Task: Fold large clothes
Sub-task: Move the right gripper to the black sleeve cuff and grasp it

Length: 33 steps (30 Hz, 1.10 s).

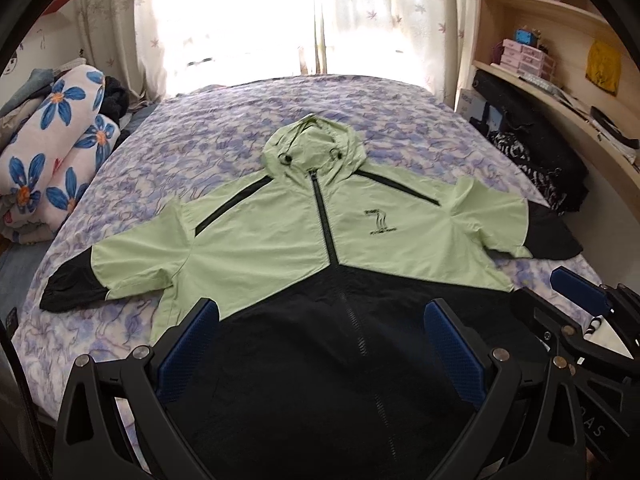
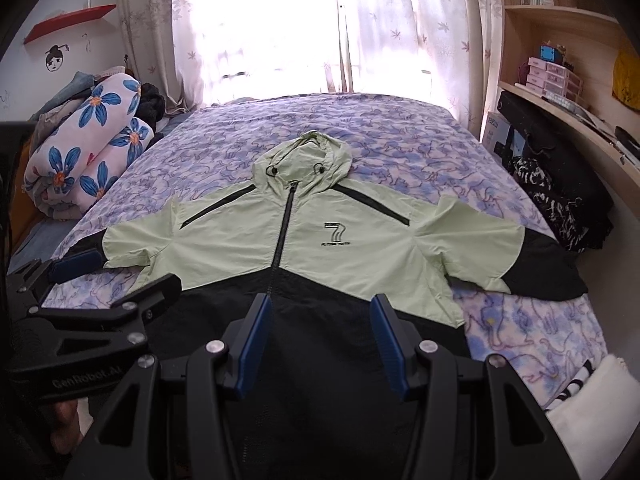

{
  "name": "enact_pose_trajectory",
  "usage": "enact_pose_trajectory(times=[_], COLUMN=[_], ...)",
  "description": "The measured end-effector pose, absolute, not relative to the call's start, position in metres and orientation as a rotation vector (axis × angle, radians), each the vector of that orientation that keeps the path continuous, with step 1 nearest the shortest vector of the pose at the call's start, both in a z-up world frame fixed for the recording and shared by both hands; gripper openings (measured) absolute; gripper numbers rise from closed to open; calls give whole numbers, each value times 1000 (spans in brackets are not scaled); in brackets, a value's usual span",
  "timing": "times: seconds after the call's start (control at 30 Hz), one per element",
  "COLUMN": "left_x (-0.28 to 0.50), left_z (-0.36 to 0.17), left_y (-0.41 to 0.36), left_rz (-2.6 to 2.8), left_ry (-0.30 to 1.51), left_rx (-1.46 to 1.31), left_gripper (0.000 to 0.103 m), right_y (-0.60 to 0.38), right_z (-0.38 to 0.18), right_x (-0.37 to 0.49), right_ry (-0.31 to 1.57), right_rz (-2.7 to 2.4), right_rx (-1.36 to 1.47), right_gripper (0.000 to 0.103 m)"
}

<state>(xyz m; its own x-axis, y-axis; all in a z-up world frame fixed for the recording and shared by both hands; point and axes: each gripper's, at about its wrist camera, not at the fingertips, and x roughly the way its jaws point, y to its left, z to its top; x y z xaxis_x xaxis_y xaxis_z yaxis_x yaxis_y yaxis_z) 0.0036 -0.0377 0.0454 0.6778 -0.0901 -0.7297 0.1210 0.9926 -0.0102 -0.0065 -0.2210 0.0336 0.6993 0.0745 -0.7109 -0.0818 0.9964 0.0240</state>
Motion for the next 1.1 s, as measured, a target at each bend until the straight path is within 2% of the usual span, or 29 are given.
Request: enact_pose_trajectory(times=[0.4,0.63,0.9,1.1], left_x=[27,58,115,165], left_z=[82,86,73,49], left_y=[-102,-156,-218,-264], left_rz=[-129,-127,-160,-163], left_ry=[660,607,576,608], left_rx=[223,317,308,317], left_gripper=[102,102,102,102], right_y=[-283,-335,-413,-498], right_z=[68,78,66,31], right_x=[18,45,91,131], right_ry=[767,749,804,886], right_rz=[29,-27,-117,-217], right_rx=[26,96,204,377], right_gripper=[51,51,51,51])
